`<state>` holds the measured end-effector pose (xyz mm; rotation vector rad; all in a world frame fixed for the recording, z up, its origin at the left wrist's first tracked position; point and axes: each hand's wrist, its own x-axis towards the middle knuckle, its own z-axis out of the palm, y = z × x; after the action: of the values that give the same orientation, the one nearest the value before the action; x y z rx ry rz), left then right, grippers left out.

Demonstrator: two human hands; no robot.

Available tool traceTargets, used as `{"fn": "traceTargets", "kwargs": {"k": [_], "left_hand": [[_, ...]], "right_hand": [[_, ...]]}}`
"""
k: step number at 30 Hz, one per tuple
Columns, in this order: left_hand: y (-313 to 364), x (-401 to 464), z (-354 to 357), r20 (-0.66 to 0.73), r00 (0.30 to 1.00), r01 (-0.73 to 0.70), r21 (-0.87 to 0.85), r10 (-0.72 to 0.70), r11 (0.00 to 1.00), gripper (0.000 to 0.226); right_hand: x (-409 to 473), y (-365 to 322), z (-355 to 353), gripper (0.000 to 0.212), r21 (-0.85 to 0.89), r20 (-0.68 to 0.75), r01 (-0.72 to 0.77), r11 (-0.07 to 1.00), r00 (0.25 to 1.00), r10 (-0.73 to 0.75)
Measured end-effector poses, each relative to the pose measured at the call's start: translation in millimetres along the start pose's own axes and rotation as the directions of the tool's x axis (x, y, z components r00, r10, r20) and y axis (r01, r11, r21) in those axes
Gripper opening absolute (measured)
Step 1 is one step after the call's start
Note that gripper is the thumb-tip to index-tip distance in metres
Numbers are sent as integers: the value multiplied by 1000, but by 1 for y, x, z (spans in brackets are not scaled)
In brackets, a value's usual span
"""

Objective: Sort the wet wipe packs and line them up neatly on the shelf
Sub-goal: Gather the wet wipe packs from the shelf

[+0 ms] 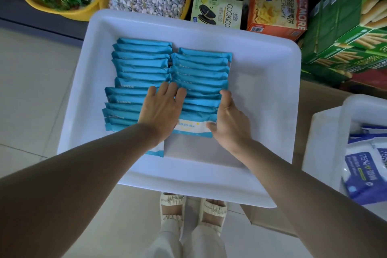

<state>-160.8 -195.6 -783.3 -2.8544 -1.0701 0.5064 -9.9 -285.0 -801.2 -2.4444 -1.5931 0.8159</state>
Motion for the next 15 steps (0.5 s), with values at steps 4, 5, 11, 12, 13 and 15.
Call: {"fn": "traceTargets", "kwargs": {"k": [4,5,11,12,13,15], "left_hand": [[-1,-2,-10,41,998,56,-5,-55,998,64],[-3,-2,-15,48,997,57,-14,-56,998,64],[-16,-1,-77,149,988,68,-124,-49,990,57],[-17,-2,-93,169,985,64,-151,-38,987,54],[-19,-4,-109,185,982,62,-180,-28,982,51],[-25,-7,-148,206,978,75,-247,-23,966,44]], "right_hand": [[-9,2,-12,73,-30,23,11,999,1000,-11],[-10,1,-17,70,-30,26,17,999,1000,-17],[-24,-18,-75,56,-87,47,62,994,997,-58],[-28,-23,-89,54,-102,47,66,993,997,-62],[-31,-28,-105,53,-118,46,68,991,997,-63],[-39,-40,-140,52,-153,46,76,985,997,-69]]}}
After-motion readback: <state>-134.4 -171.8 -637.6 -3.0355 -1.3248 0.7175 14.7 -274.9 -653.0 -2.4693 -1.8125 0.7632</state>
